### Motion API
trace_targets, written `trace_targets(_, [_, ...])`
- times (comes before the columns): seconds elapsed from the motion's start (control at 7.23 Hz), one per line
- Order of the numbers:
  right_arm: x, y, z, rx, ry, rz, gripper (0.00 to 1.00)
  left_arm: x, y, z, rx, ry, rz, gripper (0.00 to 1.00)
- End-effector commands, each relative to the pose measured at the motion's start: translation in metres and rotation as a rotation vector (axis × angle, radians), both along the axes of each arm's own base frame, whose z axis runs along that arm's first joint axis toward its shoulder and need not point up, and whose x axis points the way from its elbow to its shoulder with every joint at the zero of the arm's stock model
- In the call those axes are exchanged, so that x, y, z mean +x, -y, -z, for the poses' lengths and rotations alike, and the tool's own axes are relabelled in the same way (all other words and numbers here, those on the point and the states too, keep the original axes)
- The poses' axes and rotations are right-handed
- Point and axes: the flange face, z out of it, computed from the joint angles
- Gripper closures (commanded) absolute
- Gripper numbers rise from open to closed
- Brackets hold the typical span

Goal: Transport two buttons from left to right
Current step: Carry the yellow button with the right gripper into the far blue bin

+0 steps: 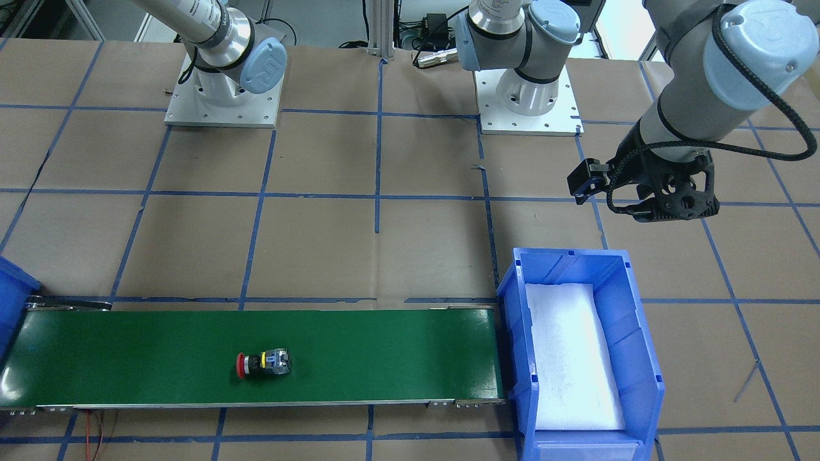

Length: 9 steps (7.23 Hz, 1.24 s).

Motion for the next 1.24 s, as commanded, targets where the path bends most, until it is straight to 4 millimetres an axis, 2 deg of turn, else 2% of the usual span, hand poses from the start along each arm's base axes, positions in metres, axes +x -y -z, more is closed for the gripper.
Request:
trace_targets(0.0, [0.007, -0.021, 0.045, 0.072, -0.026, 0.003, 0.88, 0.003, -0.002, -0.006, -0.011, 0.035, -0.001, 0.0])
trace_targets(0.14, [0.009, -0.022, 0.049, 0.058, -0.029, 0.001, 0.88, -0.004, -0.016, -0.018, -0.008, 0.033, 0.002, 0.0])
trace_targets(0.28, [0.011, -0.022, 0.051, 0.055, -0.02, 0.0, 0.6, -0.007, -0.021, -0.016, 0.022, 0.037, -0.059, 0.0])
trace_targets(0.41, [0.009, -0.02, 0.047, 0.046, -0.022, 0.0, 0.01, -0.007, -0.015, -0.005, 0.034, 0.017, -0.082, 0.0])
trace_targets(0.55, [0.009, -0.018, 0.041, 0.031, -0.016, 0.003, 0.0, -0.007, -0.01, -0.006, 0.002, 0.014, -0.062, 0.0])
trace_targets(0.69, [0.008, -0.014, 0.023, -0.004, -0.021, 0.019, 0.0, -0.006, -0.002, -0.004, -0.032, 0.01, -0.025, 0.0])
trace_targets(0.83, [0.005, -0.01, -0.006, -0.042, -0.047, 0.027, 0.0, -0.006, 0.006, -0.001, -0.066, 0.004, 0.009, 0.0])
trace_targets(0.97, [0.025, -0.021, -0.058, -0.067, -0.065, 0.018, 0.0, -0.007, 0.006, -0.01, -0.096, 0.008, -0.001, 0.0])
trace_targets(1.11, [0.059, -0.017, -0.085, -0.086, -0.066, -0.007, 0.0, -0.006, 0.004, -0.009, -0.095, 0.007, 0.0, 0.0])
